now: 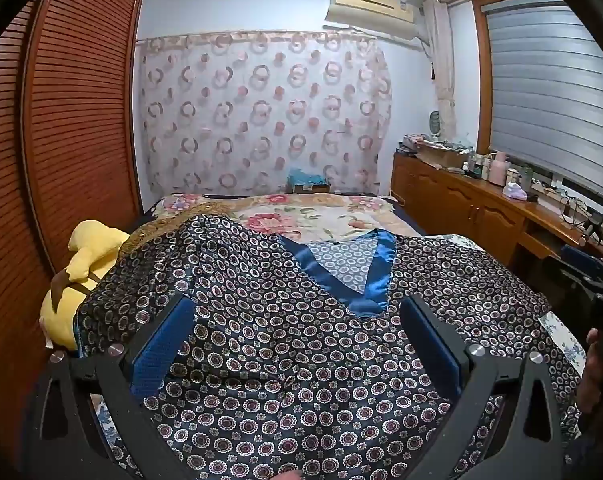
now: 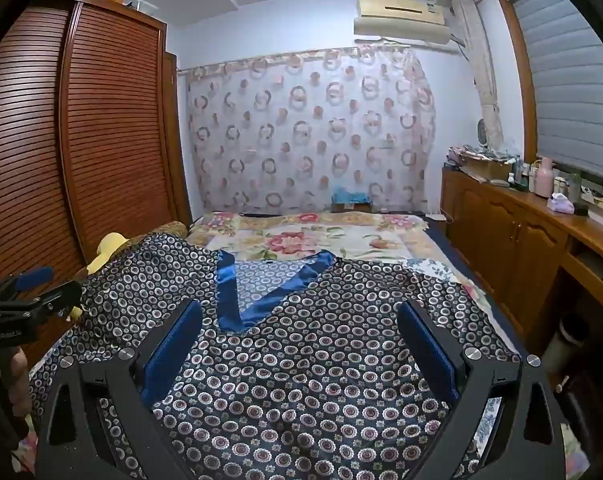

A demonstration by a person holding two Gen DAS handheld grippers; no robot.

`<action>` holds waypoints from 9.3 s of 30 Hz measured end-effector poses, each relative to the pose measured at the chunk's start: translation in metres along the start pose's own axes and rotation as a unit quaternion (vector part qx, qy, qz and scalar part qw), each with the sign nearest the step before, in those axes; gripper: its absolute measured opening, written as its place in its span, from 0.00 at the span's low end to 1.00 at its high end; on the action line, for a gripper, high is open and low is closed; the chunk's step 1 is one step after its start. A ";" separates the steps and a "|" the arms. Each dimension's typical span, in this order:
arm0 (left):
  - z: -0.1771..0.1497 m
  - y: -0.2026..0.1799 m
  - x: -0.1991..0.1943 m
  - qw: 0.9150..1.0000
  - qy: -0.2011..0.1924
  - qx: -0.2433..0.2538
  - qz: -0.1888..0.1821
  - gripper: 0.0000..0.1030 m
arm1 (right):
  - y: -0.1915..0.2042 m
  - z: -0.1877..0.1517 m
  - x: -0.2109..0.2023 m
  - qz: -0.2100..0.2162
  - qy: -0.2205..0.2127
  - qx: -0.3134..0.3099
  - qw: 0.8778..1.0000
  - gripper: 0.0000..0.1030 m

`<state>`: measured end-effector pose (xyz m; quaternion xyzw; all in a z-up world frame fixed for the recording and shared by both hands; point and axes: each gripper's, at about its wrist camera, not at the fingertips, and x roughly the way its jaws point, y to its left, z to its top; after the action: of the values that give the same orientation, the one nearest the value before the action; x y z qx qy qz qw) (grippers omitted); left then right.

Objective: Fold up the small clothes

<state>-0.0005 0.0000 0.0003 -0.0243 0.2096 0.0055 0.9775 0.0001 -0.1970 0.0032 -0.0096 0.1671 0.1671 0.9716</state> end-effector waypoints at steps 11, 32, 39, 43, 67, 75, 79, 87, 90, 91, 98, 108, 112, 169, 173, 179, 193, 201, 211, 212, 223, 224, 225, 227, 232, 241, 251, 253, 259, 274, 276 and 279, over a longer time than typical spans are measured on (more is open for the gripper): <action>-0.002 0.004 -0.004 1.000 -0.002 0.000 0.002 1.00 | -0.002 0.001 -0.001 0.004 -0.002 0.004 1.000 0.95; 0.006 0.002 -0.009 1.000 -0.010 0.007 0.009 1.00 | -0.001 0.000 -0.003 0.004 -0.004 0.000 1.000 0.95; 0.008 0.001 -0.010 1.000 -0.012 0.008 0.012 1.00 | 0.000 0.001 -0.002 0.004 -0.003 0.001 1.000 0.95; 0.008 0.001 -0.010 1.000 -0.012 0.008 0.011 1.00 | -0.001 0.001 -0.002 0.004 -0.003 0.002 1.000 0.95; 0.013 -0.001 -0.012 1.000 -0.016 0.009 0.012 1.00 | -0.001 0.001 -0.003 0.006 -0.003 0.003 1.000 0.95; 0.012 -0.002 -0.013 1.000 -0.016 0.010 0.012 1.00 | -0.001 0.000 -0.002 0.006 -0.004 0.003 1.000 0.95; 0.012 -0.002 -0.013 1.000 -0.017 0.010 0.012 1.00 | 0.001 0.000 -0.003 0.007 -0.004 0.003 1.000 0.95; 0.011 -0.002 -0.013 1.000 -0.017 0.010 0.012 1.00 | 0.002 -0.001 -0.003 0.008 -0.003 0.003 1.000 0.95; 0.012 -0.002 -0.015 1.000 -0.015 0.011 0.012 1.00 | 0.002 -0.001 -0.002 0.009 -0.002 0.004 1.000 0.95; 0.013 -0.001 -0.014 1.000 -0.015 0.011 0.011 1.00 | 0.003 -0.001 -0.002 0.010 -0.002 0.004 1.000 0.95; 0.008 0.016 -0.011 1.000 0.000 0.013 0.013 1.00 | 0.005 -0.003 0.004 0.025 0.009 -0.001 1.000 0.95; -0.006 0.068 0.002 0.999 0.037 0.010 0.035 1.00 | 0.017 -0.004 0.030 0.070 0.039 -0.022 0.997 0.95; -0.012 0.093 0.005 0.998 0.037 0.000 0.044 1.00 | 0.022 -0.005 0.041 0.090 0.051 -0.030 0.994 0.95; -0.027 0.225 0.066 0.990 0.127 -0.026 0.059 0.07 | 0.055 -0.001 0.094 0.182 0.118 -0.085 0.973 0.95; 0.006 0.207 0.059 0.995 0.091 -0.012 0.038 0.06 | 0.051 -0.001 0.093 0.179 0.118 -0.079 0.974 0.95; 0.044 0.159 0.061 0.998 0.059 0.025 -0.012 0.06 | 0.040 0.001 0.090 0.171 0.114 -0.067 0.976 0.95; 0.056 0.066 0.088 0.988 0.091 0.100 -0.069 0.29 | 0.004 0.000 0.089 0.151 0.116 -0.040 0.981 0.95; 0.061 0.076 0.061 0.991 0.067 0.087 -0.081 0.41 | -0.001 0.004 0.093 0.147 0.115 -0.038 0.982 0.95; 0.043 0.117 0.065 0.995 0.070 0.053 -0.047 0.72 | 0.010 0.015 0.109 0.162 0.122 -0.066 0.977 0.95; 0.041 0.121 0.065 0.996 0.069 0.050 -0.040 0.72 | 0.013 0.018 0.113 0.167 0.124 -0.072 0.976 0.95; 0.024 0.161 0.064 0.998 0.060 0.014 -0.006 0.72 | 0.070 0.048 0.178 0.258 0.135 -0.131 0.948 0.93; 0.023 0.165 0.063 0.998 0.059 0.010 -0.002 0.72 | 0.080 0.049 0.187 0.271 0.141 -0.137 0.942 0.92; 0.023 0.167 0.063 0.998 0.058 0.008 0.002 0.72 | 0.087 0.051 0.194 0.280 0.145 -0.141 0.938 0.92; 0.021 0.173 0.064 0.998 0.059 0.001 0.008 0.72 | 0.103 0.054 0.210 0.298 0.151 -0.152 0.930 0.92; 0.018 0.180 0.071 0.998 0.066 -0.007 0.014 0.72 | 0.137 0.058 0.249 0.325 0.167 -0.175 0.914 0.88; 0.024 0.183 0.088 0.997 0.078 -0.008 0.018 0.72 | 0.134 0.079 0.292 0.393 0.175 -0.133 0.893 0.16; 0.042 0.169 0.113 0.996 0.090 -0.007 0.007 0.72 | 0.070 0.097 0.334 0.283 0.182 -0.072 0.939 0.37; 0.045 0.164 0.116 0.996 0.093 -0.004 0.005 0.72 | 0.062 0.098 0.332 0.279 0.180 -0.072 0.940 0.38; 0.049 0.149 0.125 0.995 0.103 0.003 -0.006 0.72 | 0.034 0.096 0.309 0.244 0.173 -0.075 0.951 0.46; 0.037 0.063 0.159 0.985 0.144 0.037 -0.086 0.72 | -0.134 0.052 0.176 0.067 0.198 0.014 0.978 0.64; 0.033 0.052 0.165 0.983 0.153 0.042 -0.095 0.72 | -0.156 0.043 0.160 0.034 0.202 0.029 0.978 0.64; 0.027 0.036 0.172 0.979 0.167 0.052 -0.102 0.72 | -0.183 0.033 0.140 -0.003 0.207 0.047 0.977 0.64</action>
<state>0.1667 0.0374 -0.0475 0.0047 0.3662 -0.1095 0.9240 0.1953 -0.3225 -0.0181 0.0007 0.3725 0.1505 0.9157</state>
